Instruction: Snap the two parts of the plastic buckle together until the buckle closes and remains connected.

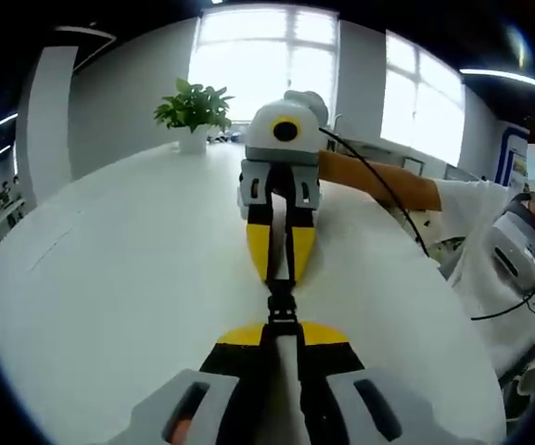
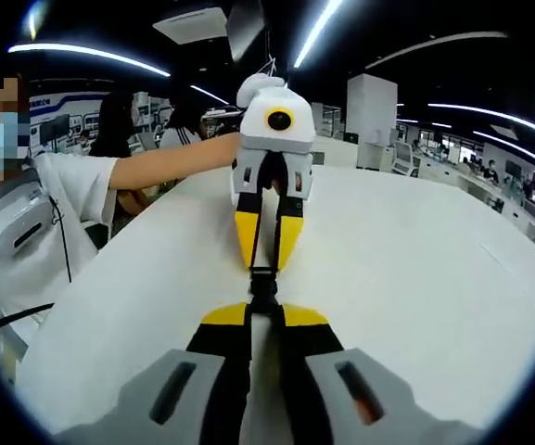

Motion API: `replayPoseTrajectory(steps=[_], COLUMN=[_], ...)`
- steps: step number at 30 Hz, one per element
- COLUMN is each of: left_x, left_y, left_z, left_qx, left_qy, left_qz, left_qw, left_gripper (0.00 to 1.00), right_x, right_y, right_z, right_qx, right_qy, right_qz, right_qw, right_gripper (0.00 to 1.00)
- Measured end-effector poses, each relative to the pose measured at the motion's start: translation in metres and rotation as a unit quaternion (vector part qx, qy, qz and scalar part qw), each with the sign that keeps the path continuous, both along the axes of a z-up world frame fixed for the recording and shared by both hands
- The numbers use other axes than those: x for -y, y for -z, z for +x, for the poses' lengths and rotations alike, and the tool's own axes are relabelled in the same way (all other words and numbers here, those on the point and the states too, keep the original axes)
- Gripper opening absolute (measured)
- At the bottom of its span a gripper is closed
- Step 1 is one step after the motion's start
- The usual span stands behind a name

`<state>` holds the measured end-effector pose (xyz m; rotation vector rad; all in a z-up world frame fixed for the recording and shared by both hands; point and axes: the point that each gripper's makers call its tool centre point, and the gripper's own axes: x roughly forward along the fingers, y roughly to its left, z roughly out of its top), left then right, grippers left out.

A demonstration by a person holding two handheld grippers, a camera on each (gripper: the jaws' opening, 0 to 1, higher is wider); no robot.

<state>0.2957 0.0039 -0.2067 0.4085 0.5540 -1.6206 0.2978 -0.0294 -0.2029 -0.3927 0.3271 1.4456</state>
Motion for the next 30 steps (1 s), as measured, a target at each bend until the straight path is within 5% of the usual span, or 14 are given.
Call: replayPoseTrajectory(steps=[11, 17, 20, 23, 30], left_x=[0.002, 0.0, -0.004, -0.005, -0.003], left_y=[0.002, 0.001, -0.004, -0.005, -0.002], left_z=[0.006, 0.02, 0.013, 0.013, 0.01], left_qx=[0.025, 0.046, 0.032, 0.056, 0.037], left_qy=[-0.007, -0.053, -0.061, -0.085, -0.103], left_qz=[0.004, -0.014, -0.016, -0.018, -0.04], left_qw=[0.9997, 0.9974, 0.9975, 0.9946, 0.9932], left_gripper=[0.11, 0.16, 0.25, 0.29, 0.29], right_x=[-0.006, -0.003, -0.003, 0.001, -0.002], right_y=[0.001, 0.0, -0.013, -0.023, -0.011], right_z=[-0.006, -0.006, -0.008, -0.002, -0.007], right_qx=[0.019, 0.037, 0.042, 0.049, 0.039], right_qy=[-0.007, 0.032, 0.066, 0.097, 0.127], right_qz=[-0.017, -0.009, 0.025, 0.046, 0.039], right_qw=[0.9997, 0.9988, 0.9966, 0.993, 0.9903], right_gripper=[0.1, 0.13, 0.2, 0.2, 0.26])
